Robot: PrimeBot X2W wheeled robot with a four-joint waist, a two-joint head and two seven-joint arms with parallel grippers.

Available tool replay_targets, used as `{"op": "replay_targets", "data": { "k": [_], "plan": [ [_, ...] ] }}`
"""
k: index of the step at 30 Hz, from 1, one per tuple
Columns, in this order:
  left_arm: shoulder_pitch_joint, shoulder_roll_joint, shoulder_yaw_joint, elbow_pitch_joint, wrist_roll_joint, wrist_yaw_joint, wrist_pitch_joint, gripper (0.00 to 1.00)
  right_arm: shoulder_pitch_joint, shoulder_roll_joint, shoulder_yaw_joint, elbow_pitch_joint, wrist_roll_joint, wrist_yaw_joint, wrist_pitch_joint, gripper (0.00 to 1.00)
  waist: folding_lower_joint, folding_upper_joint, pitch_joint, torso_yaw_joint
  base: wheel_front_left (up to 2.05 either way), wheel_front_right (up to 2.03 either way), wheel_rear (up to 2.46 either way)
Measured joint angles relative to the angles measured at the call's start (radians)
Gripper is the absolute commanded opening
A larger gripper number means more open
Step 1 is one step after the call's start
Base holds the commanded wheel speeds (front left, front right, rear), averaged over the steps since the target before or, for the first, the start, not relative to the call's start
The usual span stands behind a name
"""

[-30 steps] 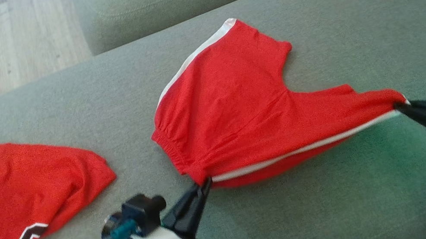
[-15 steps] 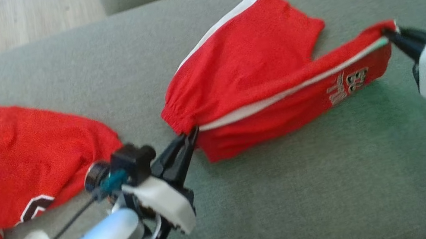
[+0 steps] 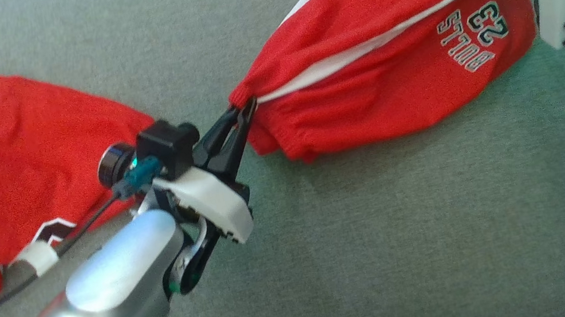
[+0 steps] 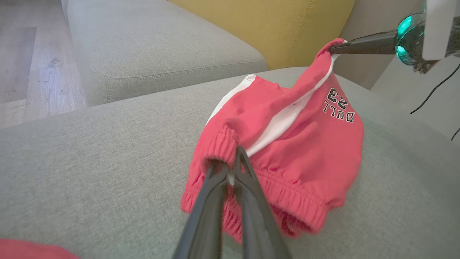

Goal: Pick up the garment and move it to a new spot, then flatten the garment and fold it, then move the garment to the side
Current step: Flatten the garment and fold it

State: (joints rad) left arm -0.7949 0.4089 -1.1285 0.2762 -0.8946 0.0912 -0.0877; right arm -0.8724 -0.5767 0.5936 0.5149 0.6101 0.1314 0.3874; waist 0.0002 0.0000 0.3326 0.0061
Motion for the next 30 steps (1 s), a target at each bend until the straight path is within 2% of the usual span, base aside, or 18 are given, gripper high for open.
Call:
{"op": "replay_targets", "data": {
  "k": [13,29,30],
  "plan": [
    [-0.108,-0.078,0.004,0.104,0.016,-0.031,-0.008,0.00,-0.230,0.040,0.092,0.238,-0.053,0.000,-0.105,0.00,-0.0001,0.0000,0.122,0.077,0.00,0.00,0.00],
    [-0.145,-0.131,0.002,0.170,0.025,-0.056,-0.037,0.00,-0.354,0.088,0.190,0.453,-0.082,0.000,-0.251,0.00,-0.0001,0.0000,0.165,0.126,0.00,0.00,0.00],
    [-0.145,-0.133,0.002,0.173,0.025,-0.057,-0.037,0.00,-0.356,0.093,0.194,0.467,-0.080,0.000,-0.251,0.51,-0.0002,0.0000,0.166,0.127,0.00,0.00,0.00]
  ]
}}
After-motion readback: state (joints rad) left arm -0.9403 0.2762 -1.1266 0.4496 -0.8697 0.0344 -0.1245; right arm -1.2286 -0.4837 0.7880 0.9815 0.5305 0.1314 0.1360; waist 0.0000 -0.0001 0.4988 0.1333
